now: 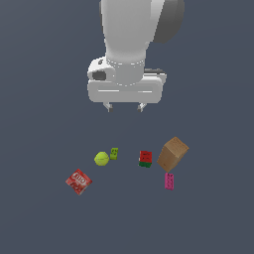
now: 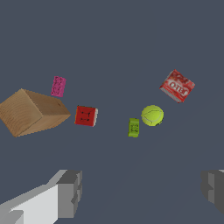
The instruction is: Pick up a designated object from a clutter of objects.
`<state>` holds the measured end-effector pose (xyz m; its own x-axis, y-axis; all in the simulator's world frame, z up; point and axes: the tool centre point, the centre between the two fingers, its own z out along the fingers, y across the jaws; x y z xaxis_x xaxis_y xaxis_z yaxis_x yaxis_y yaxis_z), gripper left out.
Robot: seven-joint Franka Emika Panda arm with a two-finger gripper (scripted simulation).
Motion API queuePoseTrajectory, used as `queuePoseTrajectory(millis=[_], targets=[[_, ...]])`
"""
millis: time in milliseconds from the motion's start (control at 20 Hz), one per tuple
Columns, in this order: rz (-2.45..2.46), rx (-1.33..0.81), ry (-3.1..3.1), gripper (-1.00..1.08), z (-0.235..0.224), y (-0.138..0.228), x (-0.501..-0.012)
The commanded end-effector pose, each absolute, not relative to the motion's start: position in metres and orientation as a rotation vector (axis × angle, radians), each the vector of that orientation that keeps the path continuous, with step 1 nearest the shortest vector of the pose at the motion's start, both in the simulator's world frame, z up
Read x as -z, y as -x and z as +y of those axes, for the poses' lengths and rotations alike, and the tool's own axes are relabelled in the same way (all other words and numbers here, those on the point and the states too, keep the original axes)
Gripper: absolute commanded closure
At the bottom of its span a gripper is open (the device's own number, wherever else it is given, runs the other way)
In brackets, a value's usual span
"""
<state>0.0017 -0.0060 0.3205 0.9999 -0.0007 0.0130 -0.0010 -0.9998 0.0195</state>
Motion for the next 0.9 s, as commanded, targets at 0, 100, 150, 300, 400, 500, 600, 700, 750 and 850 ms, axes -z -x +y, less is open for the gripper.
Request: queuePoseTrajectory(millis=[0,100,150,300,400,500,600,700,750,850], targets=[[-0.001,-0.020,-3.122,-0.92,-0.006,-0.002,-0.320],[-0.001,-0.024,-3.123,-0.92,-0.007,-0.002,-0.322],[0.000,-0.029,-3.124,-0.92,-0.007,-0.003,-0.325],[0.004,-0.051,-3.129,-0.92,-0.011,-0.005,-0.337],[0.005,-0.060,-3.131,-0.92,-0.013,-0.006,-0.342],[0.005,-0.062,-3.132,-0.92,-0.013,-0.006,-0.343],[0.006,-0.060,-3.131,-0.92,-0.013,-0.006,-0.341],[0.010,-0.060,-3.132,-0.92,-0.014,-0.007,-0.339],[0.014,-0.059,-3.132,-0.92,-0.015,-0.008,-0.337],[0.026,-0.058,-3.132,-0.92,-0.017,-0.010,-0.332]])
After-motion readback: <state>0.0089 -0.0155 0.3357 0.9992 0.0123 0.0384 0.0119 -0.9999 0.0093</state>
